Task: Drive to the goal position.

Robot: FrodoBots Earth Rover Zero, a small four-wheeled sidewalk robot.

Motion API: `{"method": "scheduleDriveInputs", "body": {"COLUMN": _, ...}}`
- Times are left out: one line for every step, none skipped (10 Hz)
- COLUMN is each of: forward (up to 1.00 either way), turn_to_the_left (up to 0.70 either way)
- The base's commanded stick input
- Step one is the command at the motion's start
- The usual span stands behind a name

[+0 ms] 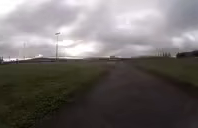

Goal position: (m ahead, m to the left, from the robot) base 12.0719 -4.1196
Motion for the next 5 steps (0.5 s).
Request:
{"method": "scheduleDriveInputs", "body": {"forward": 1.00, "turn_to_the_left": -0.38}}
{"method": "scheduleDriveInputs", "body": {"forward": 1.00, "turn_to_the_left": -0.30}}
{"method": "scheduleDriveInputs", "body": {"forward": 1.00, "turn_to_the_left": -0.18}}
{"method": "scheduleDriveInputs", "body": {"forward": 1.00, "turn_to_the_left": -0.03}}
{"method": "scheduleDriveInputs", "body": {"forward": 1.00, "turn_to_the_left": 0.00}}
